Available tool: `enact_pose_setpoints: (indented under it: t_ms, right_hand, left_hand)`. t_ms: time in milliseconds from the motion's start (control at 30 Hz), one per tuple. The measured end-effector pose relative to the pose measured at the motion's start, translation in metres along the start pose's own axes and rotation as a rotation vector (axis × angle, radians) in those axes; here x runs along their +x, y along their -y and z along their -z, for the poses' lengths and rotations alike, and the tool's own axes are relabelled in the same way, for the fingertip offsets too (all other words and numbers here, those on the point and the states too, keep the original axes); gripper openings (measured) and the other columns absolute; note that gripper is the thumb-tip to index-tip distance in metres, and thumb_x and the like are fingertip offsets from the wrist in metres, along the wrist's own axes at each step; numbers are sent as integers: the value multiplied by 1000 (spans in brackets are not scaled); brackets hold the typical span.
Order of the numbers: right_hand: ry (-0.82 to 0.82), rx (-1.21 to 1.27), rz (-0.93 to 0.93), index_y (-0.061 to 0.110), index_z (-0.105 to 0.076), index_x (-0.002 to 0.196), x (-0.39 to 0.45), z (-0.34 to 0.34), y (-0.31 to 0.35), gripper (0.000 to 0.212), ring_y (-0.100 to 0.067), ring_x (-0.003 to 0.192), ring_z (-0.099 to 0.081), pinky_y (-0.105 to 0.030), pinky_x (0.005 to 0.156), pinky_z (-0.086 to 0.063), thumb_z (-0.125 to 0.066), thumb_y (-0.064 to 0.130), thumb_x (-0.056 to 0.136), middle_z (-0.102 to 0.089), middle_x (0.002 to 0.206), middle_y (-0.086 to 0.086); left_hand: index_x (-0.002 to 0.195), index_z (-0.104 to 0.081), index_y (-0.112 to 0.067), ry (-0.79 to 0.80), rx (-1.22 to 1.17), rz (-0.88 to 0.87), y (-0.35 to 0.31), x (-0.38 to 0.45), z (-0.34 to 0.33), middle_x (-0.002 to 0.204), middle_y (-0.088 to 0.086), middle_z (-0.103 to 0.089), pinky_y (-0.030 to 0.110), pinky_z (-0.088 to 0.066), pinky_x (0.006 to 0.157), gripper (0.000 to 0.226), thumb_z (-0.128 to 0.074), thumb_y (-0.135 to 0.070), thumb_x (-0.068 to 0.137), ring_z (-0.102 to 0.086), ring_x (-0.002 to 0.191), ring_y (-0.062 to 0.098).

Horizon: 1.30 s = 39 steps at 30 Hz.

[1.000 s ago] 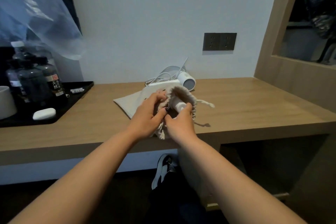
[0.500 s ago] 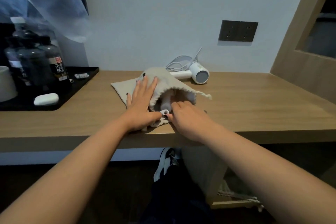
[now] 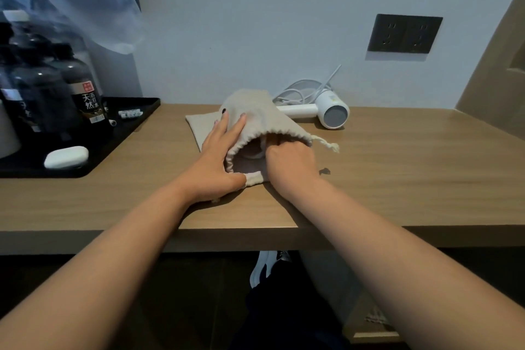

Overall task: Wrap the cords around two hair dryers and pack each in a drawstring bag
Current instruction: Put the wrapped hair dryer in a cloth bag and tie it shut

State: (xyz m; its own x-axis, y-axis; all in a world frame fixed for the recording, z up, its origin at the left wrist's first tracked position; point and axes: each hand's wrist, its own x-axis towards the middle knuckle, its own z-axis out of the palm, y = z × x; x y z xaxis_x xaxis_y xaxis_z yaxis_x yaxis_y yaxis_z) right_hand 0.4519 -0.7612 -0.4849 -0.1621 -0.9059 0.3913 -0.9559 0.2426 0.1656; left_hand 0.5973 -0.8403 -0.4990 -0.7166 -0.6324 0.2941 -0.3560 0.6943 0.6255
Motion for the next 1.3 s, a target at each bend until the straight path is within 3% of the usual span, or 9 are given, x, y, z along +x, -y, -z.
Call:
enact_pose_setpoints:
  t_ms: [233,567,700,733,800,867,967,1133,1300]
  right_hand:
    - [-7,1,-63,10,-68,109,3,2,6,23,-32,100,-66,-35,73,-48,-52,10,93,-70,106,-11]
    - [48,87,-36,11,-67,110,11,1,9,24,-30,105,-62,-34,71,-42,-48,9,95,-68,111,-9]
    - [-371,177,129,9,-70,91,-20,-8,-8,17,-26,89,-62,-35,63,-48,-55,12,84,-70,90,-8]
    - [-523,217,171,6,-70,95,-22,-12,-16,22,-28,95,-61,-38,72,-51,-54,11,81,-70,96,-10]
    - [-611,243,201,3,-64,115,-18,-17,-32,39,-33,118,-52,-44,98,-42,-49,15,81,-61,122,-17]
    - [-505,243,211,7,-50,135,-9,-19,-43,56,-38,135,-36,-49,110,-29,-46,26,82,-44,143,-21]
    - [-341,255,234,11,-35,147,7,-22,-47,71,-38,140,-29,-51,110,-29,-48,31,80,-30,151,-21]
    - [-113,317,359,11,-67,119,25,-33,-39,36,-32,123,-54,-47,99,-47,-45,20,92,-66,123,-6]
    - [84,340,314,14,-48,141,36,-33,-37,42,-19,143,-30,-24,112,-20,-36,19,101,-46,148,-1]
  left_hand:
    - [150,-2,-49,-42,39,0,-1,0,-2,161,-15,15,36,-3,119,104,-62,-6,77,19,146,5]
    - [152,-2,-43,-101,81,81,-3,1,-1,162,-9,16,37,-1,118,100,-62,-8,80,20,147,11]
    - [152,-2,-45,-92,109,93,-1,3,-2,161,-10,18,42,-2,118,96,-60,-10,83,22,146,14]
    - [151,-4,-45,-77,130,76,0,4,-3,161,-12,17,44,-1,119,93,-58,-10,84,23,146,13]
    - [151,-12,-44,-21,188,44,3,7,-5,161,-13,16,47,1,121,82,-51,-13,86,25,145,13]
    - [150,-23,-42,39,239,55,5,10,-5,161,-14,15,51,0,121,70,-43,-25,85,25,145,12]
    - [147,-32,-39,98,301,84,8,14,-3,159,-15,19,50,1,121,69,-30,-39,78,26,145,11]
    - [147,-31,-40,131,352,104,20,26,4,158,-16,19,45,2,122,70,-25,-43,77,23,145,10]
    - [148,-26,-40,140,411,144,32,42,9,160,-11,17,47,0,121,70,-20,-44,79,23,146,13]
